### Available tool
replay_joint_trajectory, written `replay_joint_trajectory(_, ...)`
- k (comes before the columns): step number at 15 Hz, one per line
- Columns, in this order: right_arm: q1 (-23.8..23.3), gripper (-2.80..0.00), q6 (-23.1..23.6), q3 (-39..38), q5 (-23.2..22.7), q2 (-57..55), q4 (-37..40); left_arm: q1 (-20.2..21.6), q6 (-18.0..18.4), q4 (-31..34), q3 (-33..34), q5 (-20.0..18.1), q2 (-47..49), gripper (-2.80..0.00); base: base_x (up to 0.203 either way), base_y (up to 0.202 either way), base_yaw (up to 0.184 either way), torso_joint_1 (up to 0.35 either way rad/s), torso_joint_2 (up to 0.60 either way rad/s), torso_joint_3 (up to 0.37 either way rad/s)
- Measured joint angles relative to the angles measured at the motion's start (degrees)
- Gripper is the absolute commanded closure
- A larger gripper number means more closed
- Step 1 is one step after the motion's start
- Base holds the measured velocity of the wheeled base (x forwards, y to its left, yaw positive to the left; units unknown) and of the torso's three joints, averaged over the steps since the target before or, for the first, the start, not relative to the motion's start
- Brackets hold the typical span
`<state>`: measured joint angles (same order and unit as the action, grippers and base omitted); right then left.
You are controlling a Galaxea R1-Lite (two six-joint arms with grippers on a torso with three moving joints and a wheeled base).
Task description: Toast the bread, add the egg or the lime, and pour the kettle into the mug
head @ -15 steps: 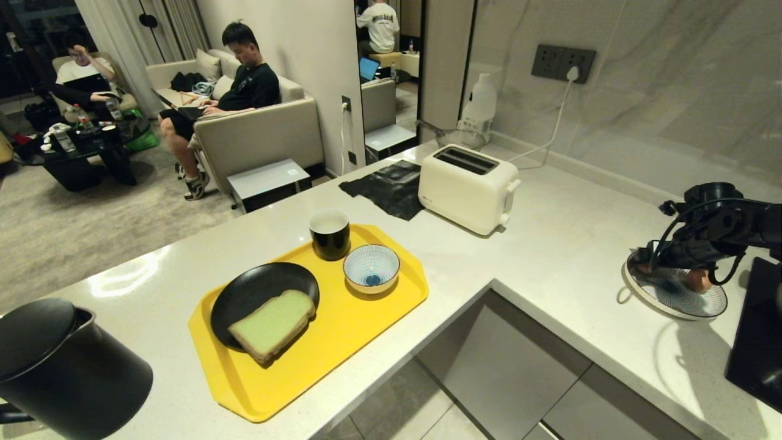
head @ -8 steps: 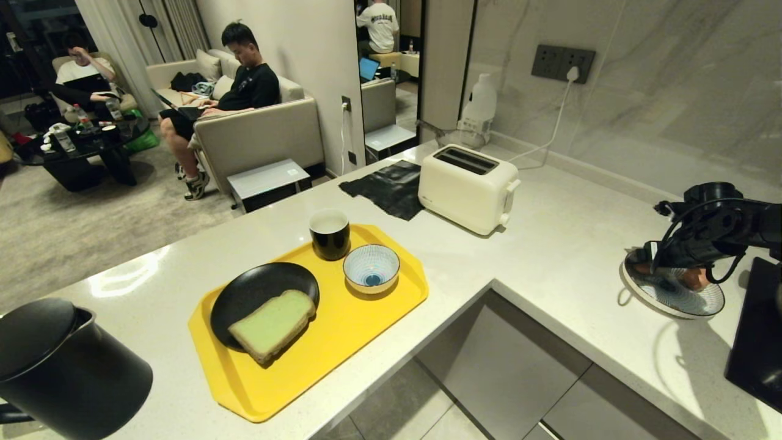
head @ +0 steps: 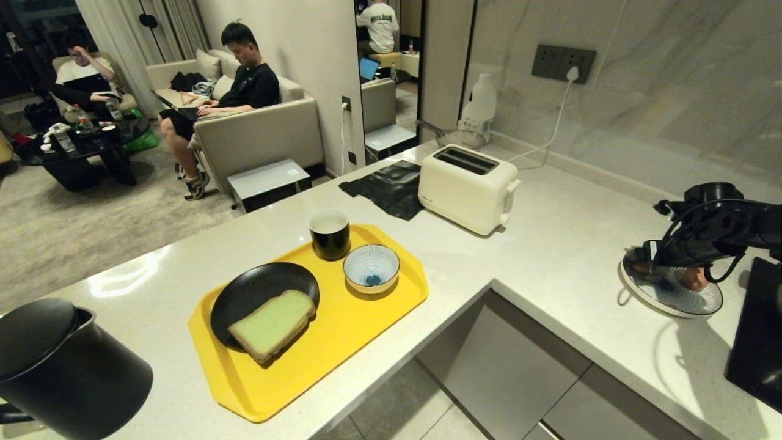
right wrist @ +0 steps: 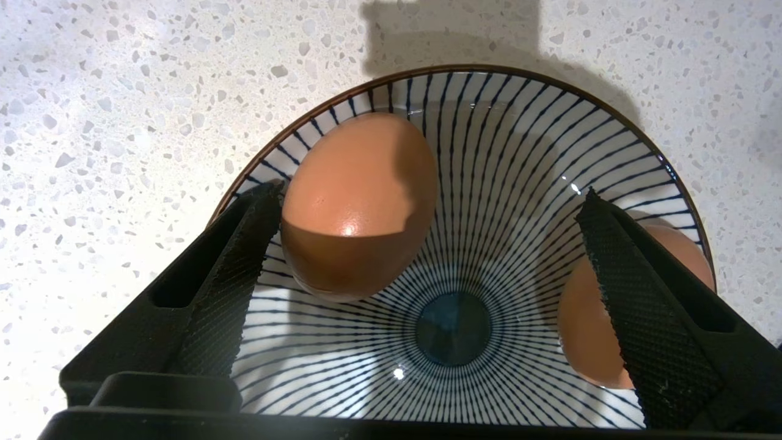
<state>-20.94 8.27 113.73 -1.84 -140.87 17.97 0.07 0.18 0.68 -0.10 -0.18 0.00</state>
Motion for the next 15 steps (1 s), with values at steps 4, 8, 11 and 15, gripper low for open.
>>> replay_joint_trajectory(4,-0.05,-2.8,0.0,0.0,0.0,-0.06,0.0,0.0,-0.02,0.02,0.0,0.02,0.0,0.0,0.0,0.0,0.0,0.0,0.0,0.0)
replay_joint_trajectory(8,-0.06,-2.8,0.02,0.0,0.05,-0.22,0.0,0.0,-0.05,0.01,-0.01,0.01,0.0,0.0,0.0,0.0,0.0,0.0,0.0,0.0)
replay_joint_trajectory(11,-0.06,-2.8,0.02,0.0,-0.11,-0.41,0.05,0.0,-0.02,0.0,-0.01,0.02,0.0,0.0,0.0,0.0,0.0,0.0,0.0,0.0)
replay_joint_trajectory(15,-0.06,-2.8,0.37,0.0,-1.17,-0.65,0.05,0.0,0.0,0.02,-0.01,0.0,0.0,0.0,0.0,0.0,0.0,0.0,0.0,0.0)
